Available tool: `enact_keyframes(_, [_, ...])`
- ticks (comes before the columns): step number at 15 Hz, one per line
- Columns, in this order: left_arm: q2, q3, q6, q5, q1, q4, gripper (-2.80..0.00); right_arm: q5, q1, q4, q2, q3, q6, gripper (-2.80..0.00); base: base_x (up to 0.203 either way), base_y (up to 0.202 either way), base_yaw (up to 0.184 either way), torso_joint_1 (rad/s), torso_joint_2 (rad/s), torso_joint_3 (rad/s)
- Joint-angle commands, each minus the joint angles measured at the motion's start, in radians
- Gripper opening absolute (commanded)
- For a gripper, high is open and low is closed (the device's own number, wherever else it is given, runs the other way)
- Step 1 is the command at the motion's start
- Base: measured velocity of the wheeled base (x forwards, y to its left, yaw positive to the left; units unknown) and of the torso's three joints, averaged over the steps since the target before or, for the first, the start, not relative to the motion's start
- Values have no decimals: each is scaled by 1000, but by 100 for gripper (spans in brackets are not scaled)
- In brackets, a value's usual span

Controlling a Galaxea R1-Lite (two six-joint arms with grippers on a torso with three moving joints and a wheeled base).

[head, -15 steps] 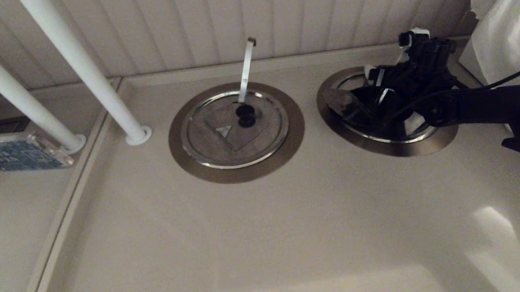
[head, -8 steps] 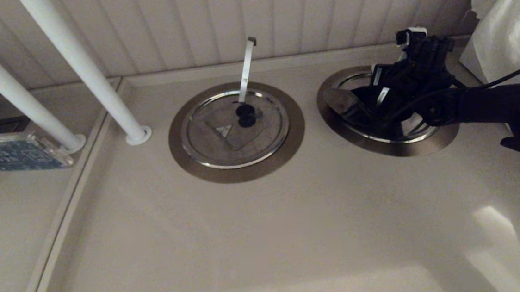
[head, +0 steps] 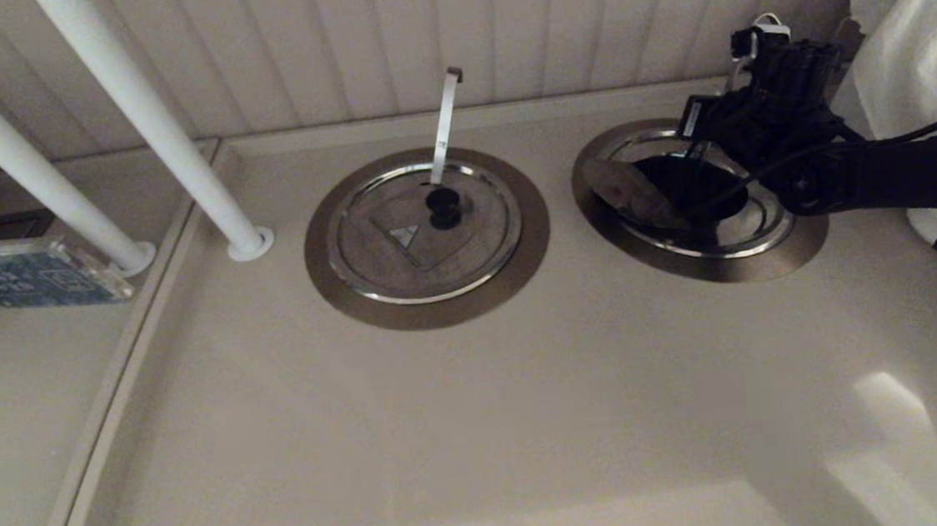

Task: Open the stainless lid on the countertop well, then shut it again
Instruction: Stir with a spoon

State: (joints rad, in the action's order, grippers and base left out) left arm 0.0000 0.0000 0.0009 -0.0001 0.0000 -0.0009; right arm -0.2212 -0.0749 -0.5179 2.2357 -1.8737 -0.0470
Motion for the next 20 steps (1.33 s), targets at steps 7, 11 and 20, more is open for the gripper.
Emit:
enact_keyframes(7, [-2, 0, -1, 0, 0, -1, -280, 11, -1, -13, -184, 177, 21, -280, 0, 0, 0, 0, 0, 0])
enact_keyframes(11, [-2, -1, -1, 0, 0, -1, -280, 7, -34, 104, -220, 153, 39, -280, 0, 0, 0, 0, 0, 0])
enact_keyframes(20, [-2, 0, -1, 0, 0, -1, -280, 10, -93, 208, -289, 163, 33, -280, 0, 0, 0, 0, 0, 0])
